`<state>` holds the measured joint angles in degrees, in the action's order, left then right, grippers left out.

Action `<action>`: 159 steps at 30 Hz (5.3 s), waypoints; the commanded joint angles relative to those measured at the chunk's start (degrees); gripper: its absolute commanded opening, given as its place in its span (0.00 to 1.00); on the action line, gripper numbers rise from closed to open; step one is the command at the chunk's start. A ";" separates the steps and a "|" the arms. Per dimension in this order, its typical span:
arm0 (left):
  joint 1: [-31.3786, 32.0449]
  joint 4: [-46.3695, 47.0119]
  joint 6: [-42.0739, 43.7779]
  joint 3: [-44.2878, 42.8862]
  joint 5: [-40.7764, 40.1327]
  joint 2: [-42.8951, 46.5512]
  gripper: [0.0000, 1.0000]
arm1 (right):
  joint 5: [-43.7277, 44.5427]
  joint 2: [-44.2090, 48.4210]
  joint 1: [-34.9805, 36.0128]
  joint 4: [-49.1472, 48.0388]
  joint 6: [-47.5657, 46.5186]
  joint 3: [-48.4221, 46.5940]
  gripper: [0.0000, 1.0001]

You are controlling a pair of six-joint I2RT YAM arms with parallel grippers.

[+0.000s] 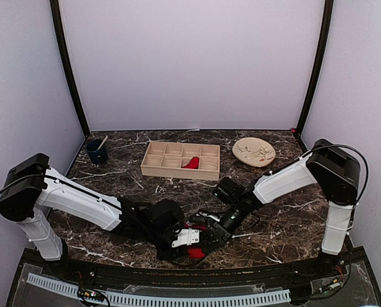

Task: Roll the socks
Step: Roll the sock at the center of the board.

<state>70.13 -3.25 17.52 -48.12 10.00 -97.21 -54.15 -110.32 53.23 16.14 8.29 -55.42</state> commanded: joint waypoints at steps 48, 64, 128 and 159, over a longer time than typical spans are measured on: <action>-19.30 -35.31 0.39 -24.45 37.36 -24.28 0.00 | 44.55 24.79 14.91 -11.86 -2.59 13.33 0.36; -19.59 -37.34 1.45 -25.32 39.39 -26.07 0.00 | 52.47 15.85 19.89 -11.02 -9.46 7.03 0.40; -24.05 -32.91 -7.96 -15.69 25.47 -17.66 0.33 | 45.63 9.52 18.26 -10.73 -9.79 4.77 0.04; -28.69 -20.40 -15.81 -8.50 14.59 -4.88 0.33 | 40.45 6.77 16.06 -6.78 -8.33 0.61 0.04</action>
<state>42.00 -27.79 4.78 -59.79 33.89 -105.01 -10.96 -101.91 70.37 6.33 -1.06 -53.52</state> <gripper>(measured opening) 0.326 0.046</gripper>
